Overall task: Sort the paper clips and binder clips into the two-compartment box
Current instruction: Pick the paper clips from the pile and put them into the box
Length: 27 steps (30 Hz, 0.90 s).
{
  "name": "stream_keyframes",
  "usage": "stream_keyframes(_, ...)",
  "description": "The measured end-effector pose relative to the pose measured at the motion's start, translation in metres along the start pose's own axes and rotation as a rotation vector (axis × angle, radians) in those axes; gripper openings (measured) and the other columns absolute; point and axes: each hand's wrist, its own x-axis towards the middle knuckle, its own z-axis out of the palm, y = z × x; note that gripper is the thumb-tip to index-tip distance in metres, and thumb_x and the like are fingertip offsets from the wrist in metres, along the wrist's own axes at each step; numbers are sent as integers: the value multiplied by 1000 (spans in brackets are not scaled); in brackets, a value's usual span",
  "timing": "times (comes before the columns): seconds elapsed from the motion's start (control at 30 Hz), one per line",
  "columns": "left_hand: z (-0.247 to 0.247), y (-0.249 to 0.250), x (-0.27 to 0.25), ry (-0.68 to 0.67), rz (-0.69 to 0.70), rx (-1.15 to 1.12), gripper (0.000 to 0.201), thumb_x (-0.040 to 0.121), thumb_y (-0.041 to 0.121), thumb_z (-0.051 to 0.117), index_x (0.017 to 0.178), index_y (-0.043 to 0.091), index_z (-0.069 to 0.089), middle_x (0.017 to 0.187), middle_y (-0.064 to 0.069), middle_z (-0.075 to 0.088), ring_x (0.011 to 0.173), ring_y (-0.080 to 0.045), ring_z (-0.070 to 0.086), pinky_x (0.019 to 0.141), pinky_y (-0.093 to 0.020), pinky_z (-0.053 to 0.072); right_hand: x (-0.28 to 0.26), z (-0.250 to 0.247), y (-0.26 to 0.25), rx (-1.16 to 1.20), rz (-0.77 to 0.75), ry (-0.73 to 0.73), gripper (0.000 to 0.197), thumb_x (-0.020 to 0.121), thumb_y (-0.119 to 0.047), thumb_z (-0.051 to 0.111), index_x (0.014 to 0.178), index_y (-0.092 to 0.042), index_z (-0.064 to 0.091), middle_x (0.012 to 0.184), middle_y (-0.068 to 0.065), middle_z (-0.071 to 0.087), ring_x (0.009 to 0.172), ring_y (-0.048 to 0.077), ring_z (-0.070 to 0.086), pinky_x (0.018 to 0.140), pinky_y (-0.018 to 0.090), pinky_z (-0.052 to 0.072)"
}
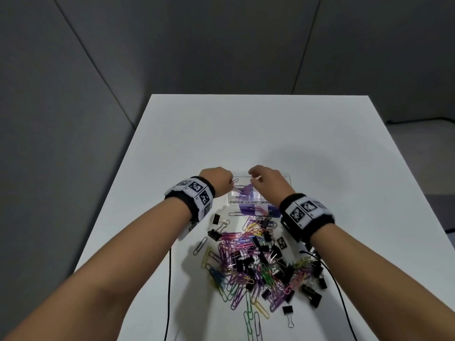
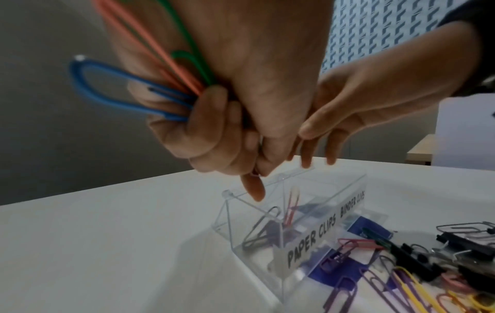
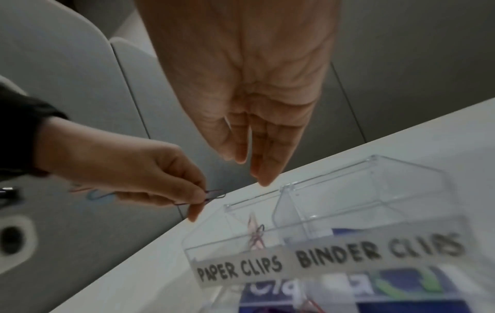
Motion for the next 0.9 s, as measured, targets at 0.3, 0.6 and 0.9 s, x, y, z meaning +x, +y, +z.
stream_keyframes(0.3,-14,48,28,417,168,-203,35,104,30,26,113,5,50,88,-14,68,76,-34,63,63,-31,39,-60,20,62,-232,17,-151,21,95,-16,47,109,-10,63,111,8,66,96,22,62,75,24,42)
stream_keyframes(0.6,36,37,30,434,75,-586,31,102,21,34,98,-1,56,92,-12,51,78,-23,46,71,-32,37,-56,37,86,-455,-108,-141,40,93,-6,46,131,-16,51,139,1,50,123,23,49,93,35,49)
stream_keyframes(0.9,65,15,-4,492,255,-251,26,91,21,54,112,9,66,106,-11,64,94,-29,60,76,-36,47,-56,41,92,-486,-90,-89,27,94,-12,48,118,-10,59,122,8,58,112,28,52,85,38,49)
